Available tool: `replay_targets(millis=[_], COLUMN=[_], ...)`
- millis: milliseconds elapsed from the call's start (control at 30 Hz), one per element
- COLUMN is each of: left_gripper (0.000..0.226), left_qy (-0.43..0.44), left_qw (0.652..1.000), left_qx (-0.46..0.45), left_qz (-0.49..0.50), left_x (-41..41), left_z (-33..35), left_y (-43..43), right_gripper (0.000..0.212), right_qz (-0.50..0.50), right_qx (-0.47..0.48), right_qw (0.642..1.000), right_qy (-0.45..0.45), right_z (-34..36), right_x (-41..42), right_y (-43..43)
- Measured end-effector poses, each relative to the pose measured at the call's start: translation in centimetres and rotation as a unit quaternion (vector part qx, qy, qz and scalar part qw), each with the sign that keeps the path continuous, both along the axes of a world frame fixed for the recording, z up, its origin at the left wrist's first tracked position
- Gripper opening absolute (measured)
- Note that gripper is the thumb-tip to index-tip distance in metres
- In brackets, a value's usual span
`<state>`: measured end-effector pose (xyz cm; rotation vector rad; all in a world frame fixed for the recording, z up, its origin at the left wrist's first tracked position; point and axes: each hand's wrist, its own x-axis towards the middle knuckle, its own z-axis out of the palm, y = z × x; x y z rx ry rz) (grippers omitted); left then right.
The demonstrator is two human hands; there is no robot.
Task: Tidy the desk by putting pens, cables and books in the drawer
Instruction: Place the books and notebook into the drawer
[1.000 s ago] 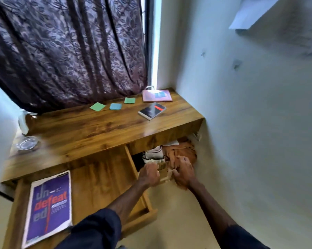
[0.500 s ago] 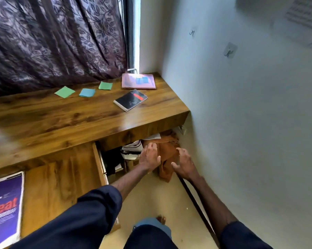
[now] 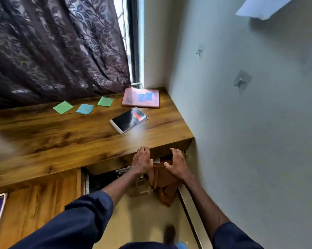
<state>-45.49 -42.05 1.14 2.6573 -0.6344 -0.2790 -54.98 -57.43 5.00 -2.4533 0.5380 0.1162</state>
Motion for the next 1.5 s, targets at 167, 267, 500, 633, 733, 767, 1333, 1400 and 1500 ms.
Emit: replay_targets(millis=[167, 267, 500, 633, 733, 767, 1333, 1400, 1500], left_gripper=[0.047, 0.048, 0.041, 0.036, 0.032, 0.03, 0.091, 0.091, 0.087], left_qy=[0.012, 0.025, 0.068, 0.072, 0.08, 0.081, 0.205, 0.218, 0.247], left_qw=[0.998, 0.993, 0.975, 0.974, 0.974, 0.974, 0.948, 0.94, 0.914], left_qx=[-0.007, 0.0, 0.009, 0.019, 0.008, 0.006, -0.02, -0.029, -0.071], left_qz=[0.067, 0.116, 0.212, 0.215, 0.213, 0.21, 0.243, 0.26, 0.314], left_x=[3.7, 5.7, 10.3, 14.8, 19.6, 21.6, 44.1, 45.6, 48.1], left_z=[-0.1, 0.6, 1.1, 0.9, 0.4, 0.4, -2.4, -2.6, -3.3], left_y=[0.3, 1.2, 3.2, 3.1, 2.8, 2.6, -4.5, -4.8, -4.7], right_gripper=[0.075, 0.073, 0.072, 0.067, 0.062, 0.06, 0.079, 0.077, 0.068], right_qz=[0.084, 0.125, 0.177, 0.189, 0.173, 0.165, 0.113, 0.125, 0.114], right_qx=[-0.008, -0.01, 0.002, 0.009, 0.003, 0.0, -0.077, -0.081, -0.076], right_qw=[0.996, 0.991, 0.983, 0.981, 0.984, 0.986, 0.98, 0.975, 0.977], right_qy=[0.021, 0.035, 0.04, 0.037, 0.034, 0.036, 0.146, 0.167, 0.161], right_z=[-0.9, -1.0, -0.6, -0.9, -1.2, -1.3, -5.8, -6.3, -7.2], right_x=[7.1, 11.2, 19.0, 23.9, 27.9, 29.5, 47.6, 48.2, 48.7], right_y=[-1.7, -2.2, -1.4, -1.2, -1.6, -1.8, -6.8, -6.8, -6.9])
